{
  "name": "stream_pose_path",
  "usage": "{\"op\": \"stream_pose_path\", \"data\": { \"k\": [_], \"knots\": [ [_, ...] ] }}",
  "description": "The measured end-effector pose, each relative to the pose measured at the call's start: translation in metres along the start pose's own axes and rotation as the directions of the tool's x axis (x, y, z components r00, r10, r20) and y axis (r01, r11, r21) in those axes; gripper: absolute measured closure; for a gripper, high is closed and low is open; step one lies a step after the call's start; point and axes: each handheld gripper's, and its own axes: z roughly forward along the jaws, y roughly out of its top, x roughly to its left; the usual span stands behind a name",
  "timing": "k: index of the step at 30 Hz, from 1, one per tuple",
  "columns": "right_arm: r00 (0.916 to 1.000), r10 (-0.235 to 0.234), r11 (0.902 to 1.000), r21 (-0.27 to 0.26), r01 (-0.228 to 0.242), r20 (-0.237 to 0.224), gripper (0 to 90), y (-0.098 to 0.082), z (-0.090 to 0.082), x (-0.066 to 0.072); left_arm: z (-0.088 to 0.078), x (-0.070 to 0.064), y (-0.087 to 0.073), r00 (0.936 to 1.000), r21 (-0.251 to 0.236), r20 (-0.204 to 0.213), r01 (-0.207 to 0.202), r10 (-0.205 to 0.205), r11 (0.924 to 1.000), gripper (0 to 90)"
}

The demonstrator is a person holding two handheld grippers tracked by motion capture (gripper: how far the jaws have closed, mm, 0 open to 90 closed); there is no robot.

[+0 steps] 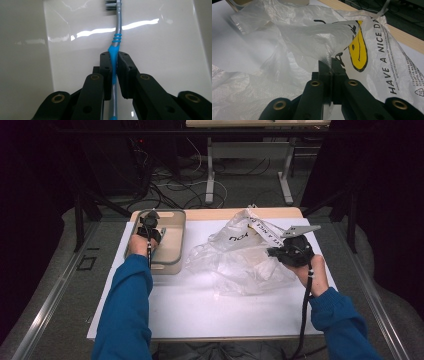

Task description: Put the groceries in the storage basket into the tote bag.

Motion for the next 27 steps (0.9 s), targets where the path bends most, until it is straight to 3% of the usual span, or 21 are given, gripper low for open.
{"op": "stream_pose_path", "data": {
  "k": [6,9,11,14,18,27],
  "knots": [
    [1.0,-0.004,1.0,0.0,0.004,-0.001,90.0,0.0,0.0,-0.001,0.0,0.002,0.002,0.9999,0.004,-0.012,0.003,-0.003,1.0,80.2],
    [1.0,-0.003,1.0,0.001,0.003,0.0,90.0,0.0,0.0,-0.001,0.0,0.001,0.004,0.9996,-0.015,-0.027,-0.003,0.002,0.9999,62.4],
    [1.0,0.001,1.0,0.005,-0.001,-0.004,90.0,0.0,0.001,-0.001,0.0,0.001,0.006,0.9991,-0.025,-0.033,-0.028,0.028,0.9993,60.2],
    [1.0,0.0,1.0,0.005,0.0,0.0,90.0,0.0,0.001,-0.001,0.005,-0.001,0.008,0.9984,-0.045,-0.033,-0.048,0.047,0.9978,60.6],
    [1.0,-0.002,1.0,0.005,0.002,-0.002,90.0,-0.001,0.002,-0.001,0.01,-0.007,0.01,0.9962,-0.056,-0.049,-0.074,0.072,0.9957,69.9],
    [1.0,0.001,1.0,0.008,-0.001,-0.004,90.0,-0.002,0.001,-0.002,0.015,-0.008,0.008,0.9975,-0.066,-0.039,-0.061,0.059,0.996,74.0]
  ]
}}
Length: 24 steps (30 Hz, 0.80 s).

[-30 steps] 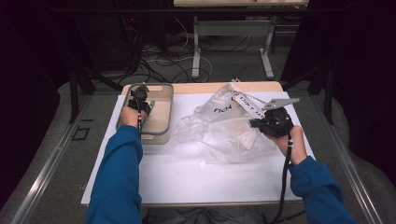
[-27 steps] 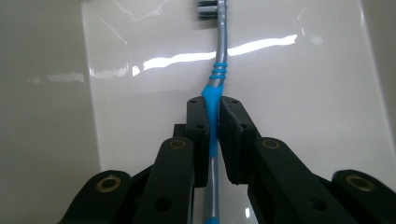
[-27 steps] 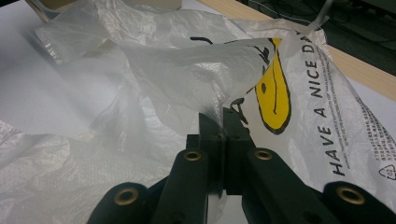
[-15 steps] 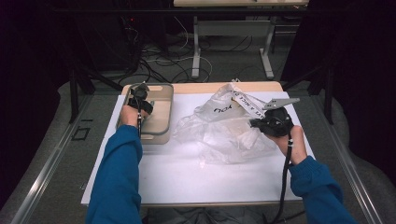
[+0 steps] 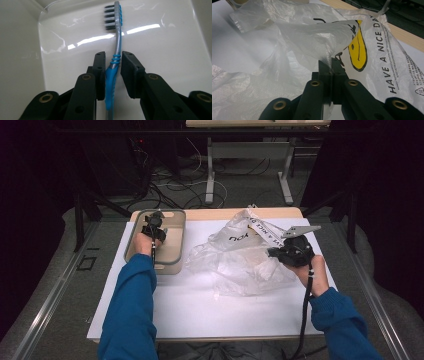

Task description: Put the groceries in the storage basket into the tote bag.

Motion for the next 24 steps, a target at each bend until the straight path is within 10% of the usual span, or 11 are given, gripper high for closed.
{"op": "stream_pose_path", "data": {
  "k": [10,24],
  "knots": [
    [1.0,-0.002,1.0,-0.001,0.002,0.006,90.0,0.0,-0.001,0.001,-0.003,0.003,-0.001,0.9997,0.01,0.02,0.013,-0.013,0.9999,80.9],
    [1.0,-0.005,1.0,0.001,0.005,0.003,90.0,0.0,0.001,0.001,-0.037,0.015,-0.002,0.9953,-0.102,0.096,0.023,-0.013,0.9945,81.0]
  ]
}}
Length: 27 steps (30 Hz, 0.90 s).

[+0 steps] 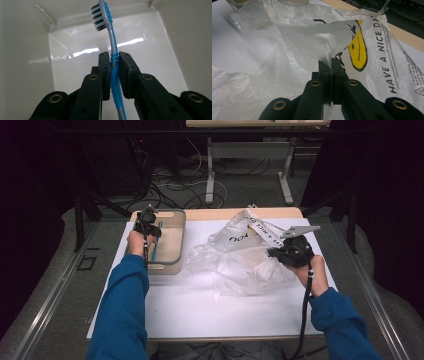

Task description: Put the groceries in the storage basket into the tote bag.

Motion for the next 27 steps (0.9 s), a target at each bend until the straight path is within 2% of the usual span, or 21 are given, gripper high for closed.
{"op": "stream_pose_path", "data": {
  "k": [6,7,8,16,20,27],
  "knots": [
    [1.0,0.0,1.0,-0.001,0.0,0.003,90.0,0.0,0.001,0.001,-0.022,0.003,0.004,0.9998,-0.032,0.022,-0.004,0.005,0.9995,81.0],
    [1.0,0.0,1.0,0.002,0.0,0.002,90.0,0.001,0.001,0.002,-0.025,0.003,0.005,0.9996,-0.033,0.021,-0.02,0.021,0.9993,80.9],
    [1.0,0.001,1.0,0.004,-0.001,-0.001,90.0,0.001,0.001,0.002,-0.028,0.002,0.005,0.9996,-0.043,0.026,-0.01,0.011,0.999,81.0],
    [1.0,-0.003,1.0,0.003,0.003,-0.002,90.0,0.001,0.001,0.002,-0.05,-0.011,0.009,0.9975,-0.083,0.011,-0.068,0.07,0.9942,80.9],
    [1.0,-0.003,1.0,0.004,0.003,-0.002,90.0,0.001,0.001,0.002,-0.057,-0.016,0.008,0.9953,-0.078,0.025,-0.092,0.094,0.9927,80.9],
    [1.0,-0.003,1.0,0.003,0.003,0.0,90.0,0.001,0.001,0.002,-0.07,-0.023,0.002,0.9861,-0.062,0.03,-0.161,0.163,0.985,80.9]
  ]
}}
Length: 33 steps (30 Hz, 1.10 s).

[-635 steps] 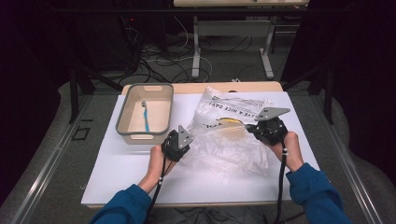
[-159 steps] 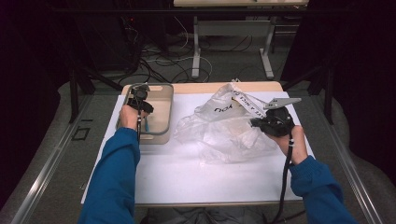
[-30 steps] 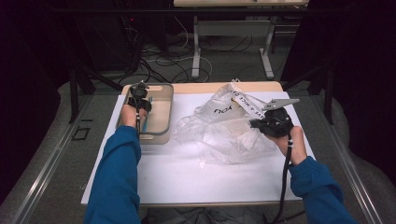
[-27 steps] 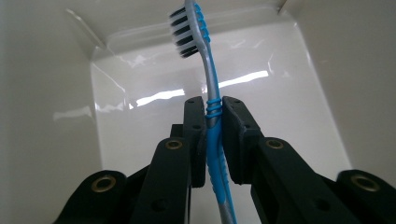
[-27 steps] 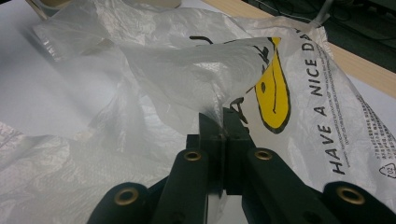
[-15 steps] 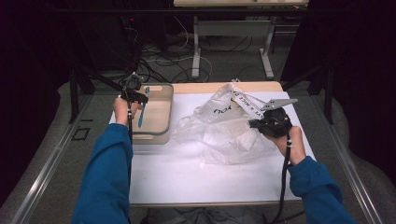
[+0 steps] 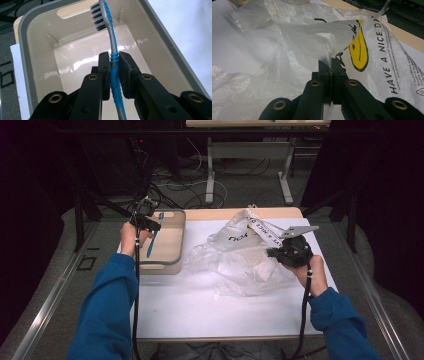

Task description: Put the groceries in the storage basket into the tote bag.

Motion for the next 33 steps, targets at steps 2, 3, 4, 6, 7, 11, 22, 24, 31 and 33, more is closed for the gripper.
{"op": "stream_pose_path", "data": {
  "k": [2,3,4,6,7,11,22,24,31,33],
  "knots": [
    [1.0,-0.001,1.0,0.001,0.001,0.001,90.0,0.0,0.0,0.0,-0.004,-0.003,-0.003,0.9998,-0.004,0.003,-0.018,0.018,0.9998,80.9],
    [1.0,0.002,1.0,0.002,-0.002,0.001,90.0,0.0,0.0,0.001,-0.007,-0.005,-0.004,0.9996,0.002,0.009,-0.026,0.026,0.9997,80.9],
    [1.0,-0.001,1.0,0.001,0.001,0.002,90.0,0.0,0.0,0.001,-0.009,-0.006,-0.006,0.9994,0.005,0.009,-0.033,0.033,0.9994,80.9],
    [1.0,-0.001,1.0,0.002,0.001,0.002,90.0,0.0,0.0,0.001,-0.013,-0.01,-0.009,0.9986,0.01,0.008,-0.052,0.052,0.9986,80.9],
    [1.0,-0.001,1.0,0.003,0.001,0.001,90.0,0.0,0.001,0.001,-0.016,-0.012,-0.011,0.9982,0.008,0.008,-0.059,0.059,0.9982,80.9],
    [1.0,-0.006,1.0,0.0,0.006,-0.001,90.0,0.0,0.001,0.001,-0.026,-0.019,-0.017,0.9949,-0.002,0.017,-0.099,0.099,0.995,80.9],
    [1.0,-0.009,1.0,0.0,0.009,0.002,90.0,0.001,0.002,0.002,-0.045,-0.045,-0.04,0.9799,-0.037,0.049,-0.192,0.193,0.9808,80.9],
    [1.0,-0.006,1.0,0.002,0.006,0.0,90.0,0.001,0.003,0.003,-0.047,-0.049,-0.043,0.9769,-0.043,0.05,-0.206,0.208,0.9777,80.9],
    [1.0,-0.007,1.0,0.003,0.007,0.002,90.0,0.001,0.003,0.003,-0.054,-0.058,-0.053,0.9691,-0.057,0.062,-0.235,0.239,0.9702,80.9],
    [1.0,-0.009,1.0,0.002,0.009,0.002,90.0,0.001,0.003,0.003,-0.056,-0.06,-0.056,0.9667,-0.067,0.06,-0.245,0.249,0.9673,80.9]
  ]
}}
